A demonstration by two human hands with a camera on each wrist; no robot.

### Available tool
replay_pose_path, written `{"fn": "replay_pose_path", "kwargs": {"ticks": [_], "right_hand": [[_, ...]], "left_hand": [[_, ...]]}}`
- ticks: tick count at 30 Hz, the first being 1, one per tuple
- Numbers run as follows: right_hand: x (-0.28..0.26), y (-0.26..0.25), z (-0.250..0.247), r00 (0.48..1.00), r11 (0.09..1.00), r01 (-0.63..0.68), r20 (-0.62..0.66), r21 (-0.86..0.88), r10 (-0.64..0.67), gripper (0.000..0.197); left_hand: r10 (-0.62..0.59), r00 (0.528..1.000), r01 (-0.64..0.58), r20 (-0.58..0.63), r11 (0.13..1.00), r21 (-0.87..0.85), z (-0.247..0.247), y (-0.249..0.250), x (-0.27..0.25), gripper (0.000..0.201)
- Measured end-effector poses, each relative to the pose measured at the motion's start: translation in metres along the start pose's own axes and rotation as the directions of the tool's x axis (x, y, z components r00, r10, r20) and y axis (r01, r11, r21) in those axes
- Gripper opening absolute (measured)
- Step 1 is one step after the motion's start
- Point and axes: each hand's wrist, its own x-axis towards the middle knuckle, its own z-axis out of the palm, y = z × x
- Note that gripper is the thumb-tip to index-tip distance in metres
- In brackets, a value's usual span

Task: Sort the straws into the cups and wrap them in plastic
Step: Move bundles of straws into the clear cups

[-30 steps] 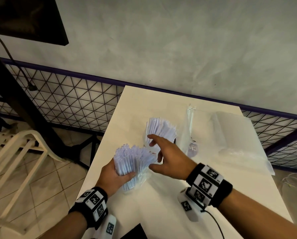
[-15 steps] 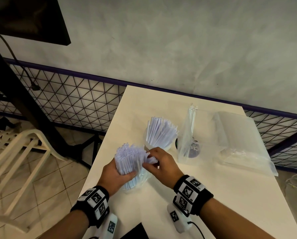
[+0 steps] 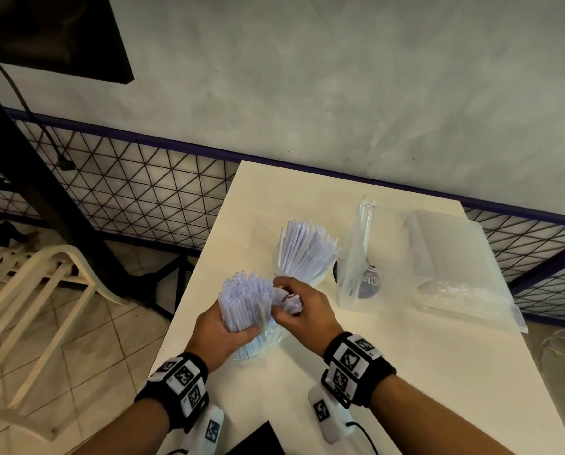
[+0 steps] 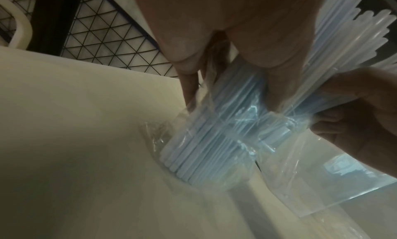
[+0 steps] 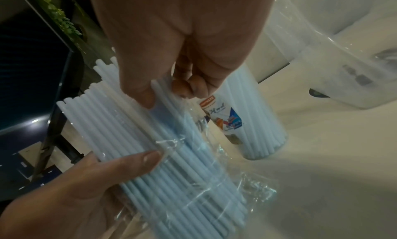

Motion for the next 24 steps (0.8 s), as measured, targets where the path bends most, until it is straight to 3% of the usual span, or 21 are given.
{"fn": "replay_pose_path", "kwargs": {"ticks": [6,14,20,24], "right_hand": [[0.000,0.000,0.002,0.997,0.999,0.037,-0.060,-0.034,-0.039,0.010],[0.002,-0.006,-0.003,0.998,0.998,0.056,-0.030,0.024,-0.055,0.008],[0.006,-0.014,-0.011,0.992,0.992,0.119,-0.030,-0.042,-0.120,0.029],[0.010,-0.018,-0.019,0.991,0.988,0.132,0.020,-0.073,-0.131,0.020]], "left_hand": [[-0.002,1.000,0.002,-0.001,1.000,0.011,0.000,-0.001,0.000,0.057],[0.003,1.000,-0.003,-0.001,1.000,0.016,-0.001,0.000,0.000,0.057],[0.010,1.000,-0.010,-0.002,1.000,0.001,-0.002,0.002,-0.001,0.057],[0.016,1.000,-0.016,0.010,1.000,-0.006,-0.002,0.004,-0.002,0.057]]}}
